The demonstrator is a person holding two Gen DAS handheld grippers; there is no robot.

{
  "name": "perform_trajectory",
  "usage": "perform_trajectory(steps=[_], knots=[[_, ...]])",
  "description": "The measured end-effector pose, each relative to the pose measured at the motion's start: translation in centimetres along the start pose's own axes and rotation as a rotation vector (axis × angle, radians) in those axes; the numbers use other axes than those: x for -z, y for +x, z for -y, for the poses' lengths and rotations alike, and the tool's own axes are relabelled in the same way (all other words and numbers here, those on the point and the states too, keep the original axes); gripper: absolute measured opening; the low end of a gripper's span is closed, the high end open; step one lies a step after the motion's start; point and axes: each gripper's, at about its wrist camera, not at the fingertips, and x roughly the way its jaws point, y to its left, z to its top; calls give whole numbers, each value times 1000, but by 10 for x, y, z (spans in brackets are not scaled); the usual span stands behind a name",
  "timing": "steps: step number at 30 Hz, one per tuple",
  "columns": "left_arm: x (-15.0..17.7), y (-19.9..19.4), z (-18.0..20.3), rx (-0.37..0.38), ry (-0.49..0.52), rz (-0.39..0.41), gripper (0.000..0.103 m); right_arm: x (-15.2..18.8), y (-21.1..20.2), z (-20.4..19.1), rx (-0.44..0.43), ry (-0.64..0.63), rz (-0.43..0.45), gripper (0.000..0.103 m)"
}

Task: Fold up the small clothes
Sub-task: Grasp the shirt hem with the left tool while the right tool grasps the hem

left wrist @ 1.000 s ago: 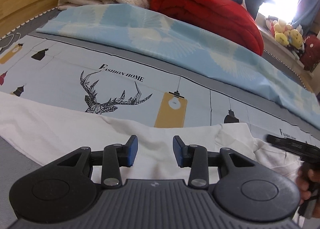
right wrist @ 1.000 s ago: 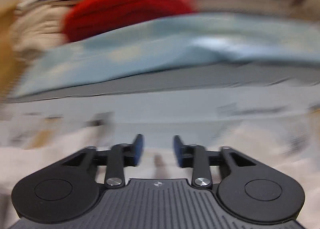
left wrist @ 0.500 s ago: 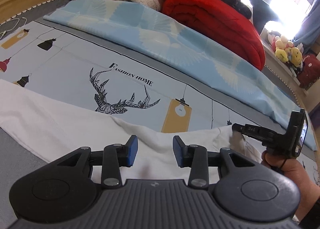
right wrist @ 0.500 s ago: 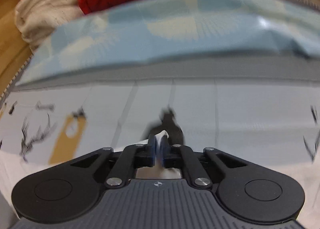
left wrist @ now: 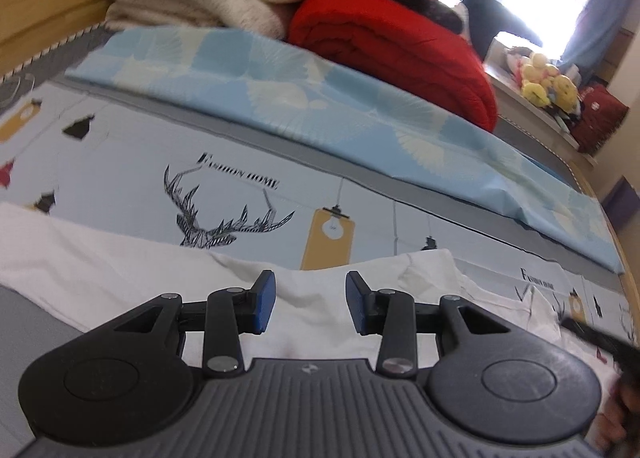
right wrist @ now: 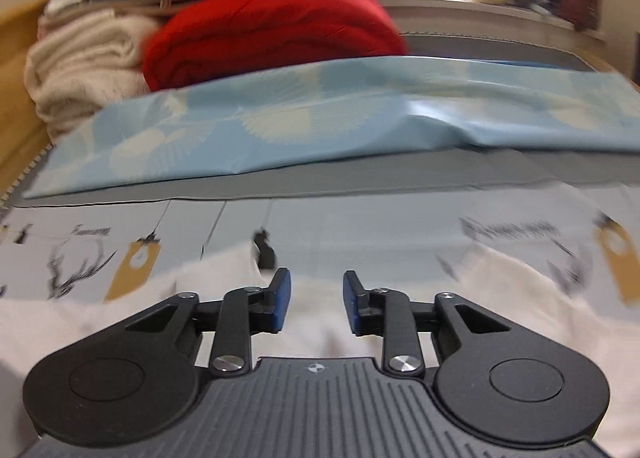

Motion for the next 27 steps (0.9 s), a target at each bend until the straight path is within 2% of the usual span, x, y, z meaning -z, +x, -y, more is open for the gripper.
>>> perform_trajectory(steps=[6,9,11,14,16,18,21,23,24,25,27], knots=[[18,-44,19,-5,123,49,45,85,-137,68,46,66,-42,34],[41,-55,24,10,174,42,45,140,-180,90,99,123,-97,41],[62,-58,23,19,186,6,45,181,-197,101,108,168,-154,43],[97,-67,23,-3,173,-99,45,228,-203,106,107,215,-264,43],[118,-84,26,33,191,-155,45,237,-200,98,109,202,-327,43],[145,-106,35,18,261,-169,45,242,-197,88,103,161,-317,48],[193,-121,40,42,320,-210,53,253,-185,84,130,150,-353,50],[222,-113,34,46,314,-284,53,253,-178,83,149,136,-363,50],[236,-102,33,20,314,-349,53,253,-175,82,164,119,-367,50],[243,-95,33,4,323,-380,52,254,-172,81,181,103,-374,50],[258,-82,34,-16,386,-428,52,258,-168,86,226,83,-398,50]])
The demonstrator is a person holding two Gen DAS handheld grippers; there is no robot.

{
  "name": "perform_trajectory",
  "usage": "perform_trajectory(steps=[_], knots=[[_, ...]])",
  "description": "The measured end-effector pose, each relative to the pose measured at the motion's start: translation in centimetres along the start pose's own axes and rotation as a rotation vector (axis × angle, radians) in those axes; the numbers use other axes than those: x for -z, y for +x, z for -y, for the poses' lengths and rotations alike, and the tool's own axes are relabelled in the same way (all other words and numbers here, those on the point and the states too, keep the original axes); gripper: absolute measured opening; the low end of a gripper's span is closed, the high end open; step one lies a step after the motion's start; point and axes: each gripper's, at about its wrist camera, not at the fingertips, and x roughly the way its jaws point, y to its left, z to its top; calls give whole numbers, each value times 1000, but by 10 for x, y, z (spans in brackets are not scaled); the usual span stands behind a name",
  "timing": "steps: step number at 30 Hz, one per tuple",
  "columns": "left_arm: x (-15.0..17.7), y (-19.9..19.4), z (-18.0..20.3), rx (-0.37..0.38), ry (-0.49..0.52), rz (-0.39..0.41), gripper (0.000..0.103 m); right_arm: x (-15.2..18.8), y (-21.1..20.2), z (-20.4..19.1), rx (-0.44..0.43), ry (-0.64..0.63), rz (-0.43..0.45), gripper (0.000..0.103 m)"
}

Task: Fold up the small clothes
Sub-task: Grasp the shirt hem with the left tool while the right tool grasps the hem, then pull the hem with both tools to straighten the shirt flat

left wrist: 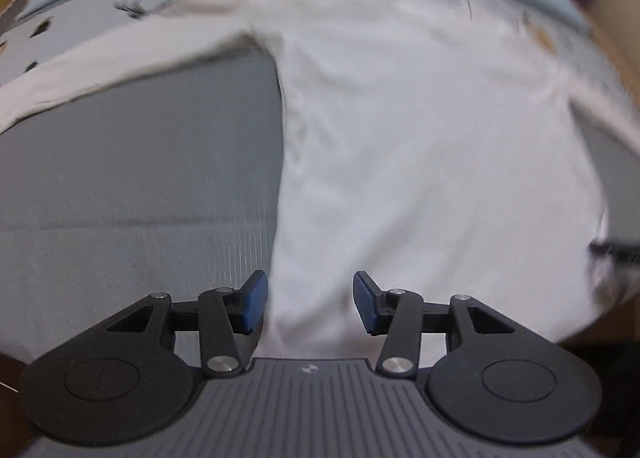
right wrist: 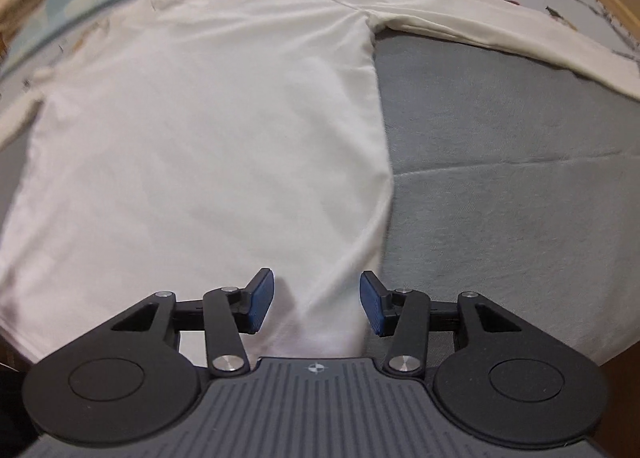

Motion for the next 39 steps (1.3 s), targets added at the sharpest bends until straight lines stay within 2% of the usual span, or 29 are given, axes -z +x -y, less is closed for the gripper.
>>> perform_trajectory(steps=[2,5,7,10,11,14,18,19,21,22,23,24,27,29,31,33,35,36,39], knots=[[3,10,-2,-13,24,-30,52,4,3,2,17,-3,-12,50],[3,15,-19,-8,-29,-57,53,9,-3,7,42,-20,-19,49],[3,18,-26,6,-52,-76,53,13,-8,22,50,20,-39,49],[6,24,-27,-1,-14,-111,53,21,-17,50,71,114,-54,49],[7,26,-28,-3,-4,-119,53,23,-22,59,56,153,-36,49],[9,31,-30,14,-6,-145,53,27,-32,77,-69,217,23,47],[11,32,-30,36,-17,-166,52,36,-21,78,-104,201,-38,47],[12,33,-30,39,-15,-167,50,36,-21,76,-101,187,-39,47],[13,32,-28,51,1,-163,31,37,-24,72,-102,155,-33,43],[14,32,-27,53,12,-161,13,38,-25,71,-113,150,-33,22],[15,31,-26,55,20,-157,8,39,-26,71,-123,145,-38,6],[15,28,-26,65,22,-154,7,39,-28,72,-122,141,-31,5],[19,15,-24,109,39,-141,6,37,-44,82,-97,170,49,5],[23,11,-25,88,55,-158,7,35,-46,90,-79,201,70,5],[26,14,-30,64,53,-193,8,36,-36,87,-51,179,26,5],[26,16,-34,24,47,-217,14,39,-24,80,-43,154,-33,5],[23,9,-35,14,49,-186,16,38,-25,78,-13,167,-29,8],[19,2,-35,27,46,-143,16,37,-29,79,3,179,-1,8],[11,-10,-35,113,25,-79,16,32,-46,82,-24,200,104,14]])
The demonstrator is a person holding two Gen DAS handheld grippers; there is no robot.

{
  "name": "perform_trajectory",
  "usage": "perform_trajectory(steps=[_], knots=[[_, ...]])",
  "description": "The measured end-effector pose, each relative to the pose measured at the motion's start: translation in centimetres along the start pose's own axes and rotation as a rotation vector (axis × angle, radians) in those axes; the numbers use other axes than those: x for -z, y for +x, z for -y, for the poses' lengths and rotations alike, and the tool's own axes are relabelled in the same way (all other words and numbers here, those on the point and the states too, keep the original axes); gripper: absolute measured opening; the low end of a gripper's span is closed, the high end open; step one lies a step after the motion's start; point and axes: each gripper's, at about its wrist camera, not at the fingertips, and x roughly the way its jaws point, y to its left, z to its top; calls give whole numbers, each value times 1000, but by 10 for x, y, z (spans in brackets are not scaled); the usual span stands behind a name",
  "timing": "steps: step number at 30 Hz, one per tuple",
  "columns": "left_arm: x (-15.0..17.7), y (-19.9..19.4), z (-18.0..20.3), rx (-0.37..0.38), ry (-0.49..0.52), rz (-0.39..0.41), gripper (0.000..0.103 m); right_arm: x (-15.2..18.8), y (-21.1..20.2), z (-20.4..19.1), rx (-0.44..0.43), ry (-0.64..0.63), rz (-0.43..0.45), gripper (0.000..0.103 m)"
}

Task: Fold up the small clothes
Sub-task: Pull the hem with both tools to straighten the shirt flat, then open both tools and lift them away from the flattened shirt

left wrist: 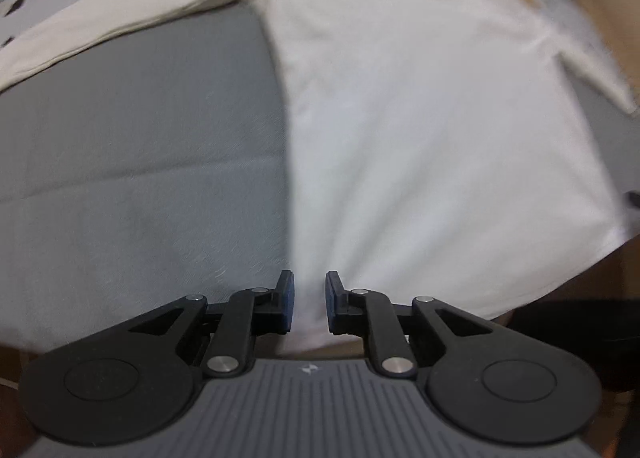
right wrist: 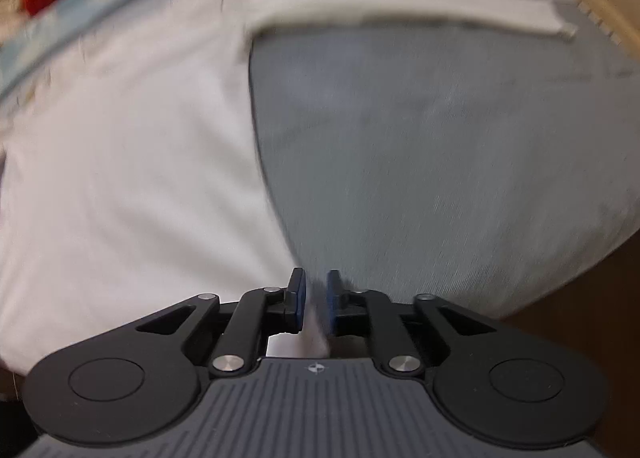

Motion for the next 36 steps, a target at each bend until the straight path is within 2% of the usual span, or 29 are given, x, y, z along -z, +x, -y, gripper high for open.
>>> perform_trajectory(steps=[2,3,5,6,9,10,12,14,16,18,19,24,29,33,36], knots=[[-2,6,3,18,11,-26,16,0,1,-1,-67,2,-8,14],[0,16,6,-19,38,-74,16,3,6,-3,-80,-5,-42,14],[5,29,10,-88,101,-141,15,11,24,-8,-36,-51,-143,14],[2,27,13,-90,112,-132,16,15,30,-11,-7,-79,-172,14],[-7,10,9,-10,54,-49,22,7,22,-16,-29,-73,-98,14],[-8,11,8,-11,58,-56,28,8,24,-16,-9,-91,-98,14],[-2,24,7,-103,107,-141,28,12,35,-17,75,-134,-154,16],[-6,16,7,-98,96,-109,29,7,33,-17,62,-87,-126,19],[-13,0,4,-37,46,-60,30,1,23,-14,27,-25,-59,19],[-22,-18,2,-44,25,36,36,-5,13,-16,12,3,9,20],[-27,-22,3,-54,18,66,41,-8,9,-19,14,-1,39,22],[-40,-30,10,-79,-10,108,41,-12,4,-44,42,-114,134,23],[-48,-29,15,-88,-47,150,41,-19,6,-64,36,-175,188,23],[-58,-38,15,-107,-87,222,42,-19,0,-76,34,-194,214,23],[-66,-48,16,-169,-129,287,54,-19,-5,-84,34,-208,249,23]])
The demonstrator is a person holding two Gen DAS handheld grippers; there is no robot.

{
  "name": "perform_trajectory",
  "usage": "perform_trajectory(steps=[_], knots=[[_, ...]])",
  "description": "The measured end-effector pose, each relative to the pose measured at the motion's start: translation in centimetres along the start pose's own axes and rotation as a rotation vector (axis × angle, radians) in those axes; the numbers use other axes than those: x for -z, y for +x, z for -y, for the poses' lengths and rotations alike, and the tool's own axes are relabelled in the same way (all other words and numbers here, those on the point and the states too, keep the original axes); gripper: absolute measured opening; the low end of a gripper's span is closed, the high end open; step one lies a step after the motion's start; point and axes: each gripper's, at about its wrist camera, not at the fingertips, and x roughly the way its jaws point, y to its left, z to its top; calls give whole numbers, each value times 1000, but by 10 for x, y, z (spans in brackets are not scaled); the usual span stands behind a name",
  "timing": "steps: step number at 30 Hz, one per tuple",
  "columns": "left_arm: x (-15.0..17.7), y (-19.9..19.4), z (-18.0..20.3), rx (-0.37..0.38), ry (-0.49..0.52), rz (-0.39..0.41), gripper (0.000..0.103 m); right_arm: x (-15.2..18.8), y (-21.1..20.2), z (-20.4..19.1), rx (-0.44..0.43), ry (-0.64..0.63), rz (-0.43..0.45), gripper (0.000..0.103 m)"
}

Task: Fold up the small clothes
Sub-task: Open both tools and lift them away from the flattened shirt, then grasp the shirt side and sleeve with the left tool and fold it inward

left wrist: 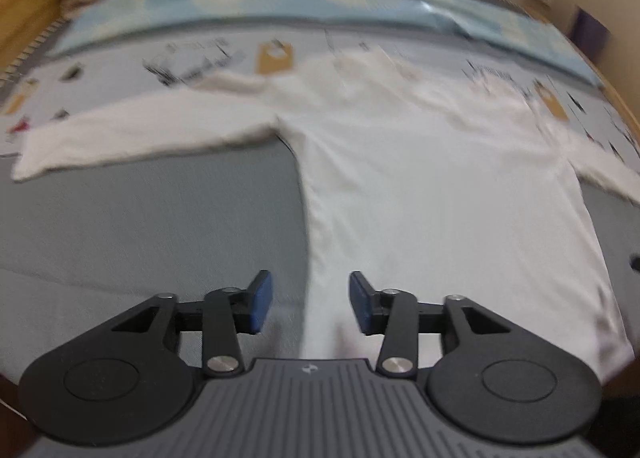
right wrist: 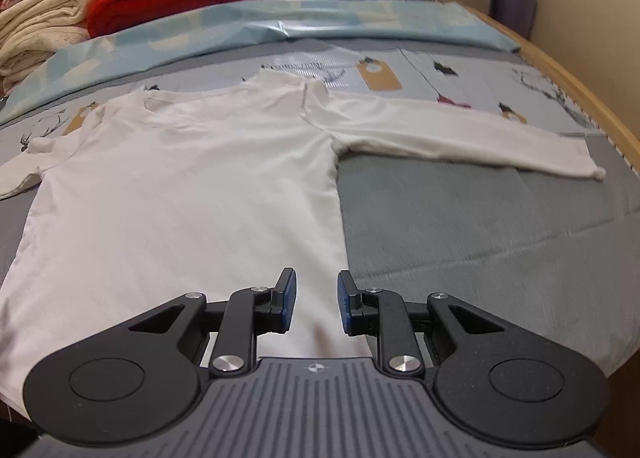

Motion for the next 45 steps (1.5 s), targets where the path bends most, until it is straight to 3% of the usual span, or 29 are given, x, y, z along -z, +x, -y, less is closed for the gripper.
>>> perform_trajectory(steps=[2,6,12,20,23,27,31,36,40,43,45], knots=[[-8,-11,-3,-32,-41,69,63,-4,1,-3,-1,7,25,23],[-18,-29,-5,-67,-101,186,69,-7,8,-13,28,-1,11,31],[-29,-42,-4,-97,-104,265,74,-22,10,-38,41,-9,42,32],[-37,-37,-13,-62,-88,283,78,-70,0,-77,22,-27,65,32],[-39,-35,-15,-90,-84,299,78,-99,4,-99,23,-45,66,33],[-41,-31,-21,-141,-98,298,78,-133,14,-123,-66,-9,87,38],[-41,-25,-31,-159,-110,282,78,-143,32,-139,-105,-34,134,46],[-53,0,-50,-174,-148,250,77,-137,59,-133,-134,6,51,46],[-77,47,-71,-307,-144,201,67,-147,64,-125,-145,10,83,46],[-89,74,-104,-377,-212,227,64,-148,65,-118,-110,-29,103,46],[-91,92,-131,-416,-279,231,64,-147,67,-111,-105,-40,112,34]])
